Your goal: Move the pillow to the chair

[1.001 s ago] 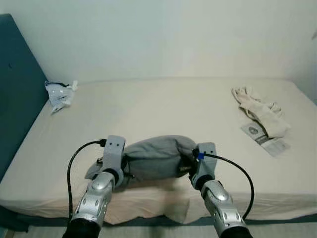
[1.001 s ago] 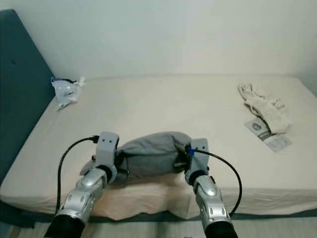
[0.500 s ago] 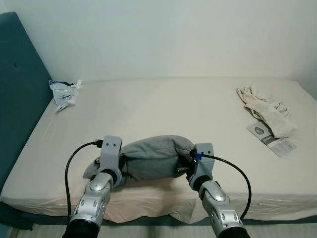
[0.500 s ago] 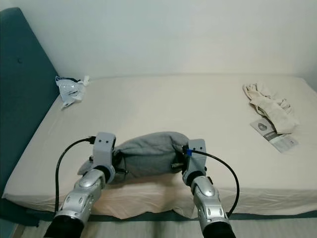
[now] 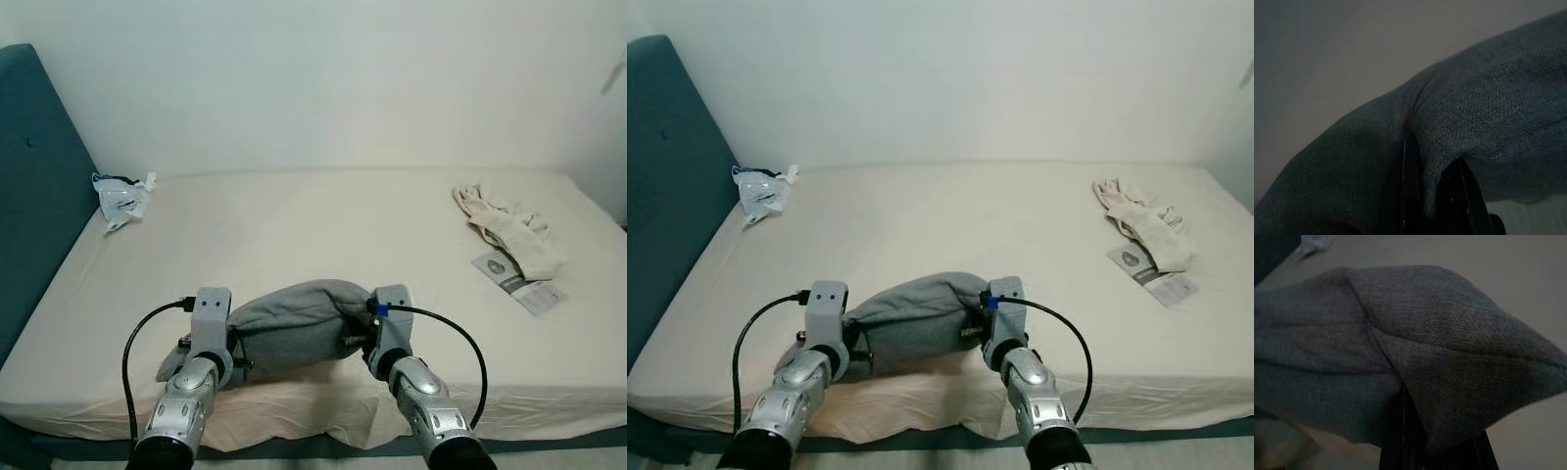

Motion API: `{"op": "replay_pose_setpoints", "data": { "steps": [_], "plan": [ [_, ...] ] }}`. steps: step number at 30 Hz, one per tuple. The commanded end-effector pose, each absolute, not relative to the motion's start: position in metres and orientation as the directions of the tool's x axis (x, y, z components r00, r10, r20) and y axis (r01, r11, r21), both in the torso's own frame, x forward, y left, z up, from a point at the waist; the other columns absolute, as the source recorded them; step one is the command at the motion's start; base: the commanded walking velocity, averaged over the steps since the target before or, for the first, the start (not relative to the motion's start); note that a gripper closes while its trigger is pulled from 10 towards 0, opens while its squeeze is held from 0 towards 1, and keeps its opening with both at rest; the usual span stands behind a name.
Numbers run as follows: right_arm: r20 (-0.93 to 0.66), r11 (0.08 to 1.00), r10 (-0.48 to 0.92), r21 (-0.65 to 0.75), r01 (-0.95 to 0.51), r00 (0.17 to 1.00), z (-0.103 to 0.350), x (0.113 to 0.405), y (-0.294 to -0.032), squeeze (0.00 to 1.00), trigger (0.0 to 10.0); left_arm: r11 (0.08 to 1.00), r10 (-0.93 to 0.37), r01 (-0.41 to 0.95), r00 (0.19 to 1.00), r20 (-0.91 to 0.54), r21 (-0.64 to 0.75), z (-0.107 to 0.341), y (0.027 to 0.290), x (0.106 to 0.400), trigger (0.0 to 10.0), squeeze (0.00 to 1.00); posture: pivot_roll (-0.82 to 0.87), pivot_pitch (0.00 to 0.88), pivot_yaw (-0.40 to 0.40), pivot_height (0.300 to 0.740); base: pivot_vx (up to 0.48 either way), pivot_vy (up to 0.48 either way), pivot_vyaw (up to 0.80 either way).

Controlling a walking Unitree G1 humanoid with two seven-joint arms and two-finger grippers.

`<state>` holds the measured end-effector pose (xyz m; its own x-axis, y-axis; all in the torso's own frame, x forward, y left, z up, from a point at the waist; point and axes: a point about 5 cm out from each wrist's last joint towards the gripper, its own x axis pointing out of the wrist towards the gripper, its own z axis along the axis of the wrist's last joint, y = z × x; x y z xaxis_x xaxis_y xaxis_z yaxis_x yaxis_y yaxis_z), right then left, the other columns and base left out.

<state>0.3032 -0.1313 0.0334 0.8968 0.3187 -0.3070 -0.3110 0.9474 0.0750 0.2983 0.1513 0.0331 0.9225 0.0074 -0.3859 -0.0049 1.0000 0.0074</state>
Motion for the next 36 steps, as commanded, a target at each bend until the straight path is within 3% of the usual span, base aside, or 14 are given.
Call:
{"op": "replay_pose_setpoints", "data": {
  "steps": [1, 2, 5, 11, 17, 25, 36],
  "plan": [
    [-0.27, 0.958, 0.286, 0.055, -0.282, 0.92, 0.041, 0.309, -0.141, 0.0, 10.0, 0.992, 0.124, -0.115, 0.919, -0.375, 0.045, 0.031, 0.171, 0.294, 10.0, 0.0, 0.01, 0.069, -0.025, 0.74, 0.0, 0.0, 0.0],
    [-0.263, 0.941, 0.334, 0.038, -0.336, 0.905, 0.044, 0.312, -0.129, 0.0, 10.0, 0.98, 0.196, -0.195, 0.926, -0.324, 0.035, 0.036, 0.172, 0.292, 10.0, 0.0, 0.01, 0.074, -0.032, 0.74, 0.0, 0.0, 0.0],
    [-0.262, 0.93, 0.36, 0.029, -0.365, 0.896, 0.044, 0.313, -0.124, 0.0, 10.0, 0.978, 0.205, -0.205, 0.925, -0.321, 0.034, 0.037, 0.171, 0.291, 10.0, 0.0, 0.01, 0.074, -0.032, 0.74, 0.0, 0.0, 0.0],
    [-0.266, 0.927, 0.366, 0.023, -0.373, 0.892, 0.04, 0.307, -0.124, 0.0, 10.0, 0.983, 0.184, -0.172, 0.934, -0.305, 0.068, 0.037, 0.171, 0.289, 10.0, 0.0, 0.02, 0.077, -0.035, 0.74, 0.0, 0.0, 0.0],
    [-0.247, 0.947, 0.311, -0.008, -0.322, 0.918, 0.038, 0.306, -0.134, 0.0, 10.0, 0.993, 0.069, -0.092, 0.96, -0.272, -0.072, 0.04, 0.161, 0.29, 10.0, 0.0, 0.03, 0.078, -0.028, 0.74, 0.0, 0.0, 0.0],
    [-0.25, 0.955, 0.295, 0.042, -0.295, 0.922, 0.037, 0.305, -0.14, 0.0, 10.0, 0.999, 0.044, -0.049, 0.972, -0.232, -0.016, 0.045, 0.16, 0.289, 10.0, 0.0, 0.02, 0.091, -0.016, 0.74, 0.0, 0.0, 0.0],
    [-0.226, 0.95, 0.311, 0.085, -0.299, 0.923, 0.04, 0.308, -0.134, 0.0, 10.0, 0.999, 0.048, -0.052, 0.969, -0.241, -0.011, 0.044, 0.162, 0.291, 10.0, 0.0, 0.02, 0.071, 0.001, 0.74, 0.0, 0.0, -0.8]
  ]
}}
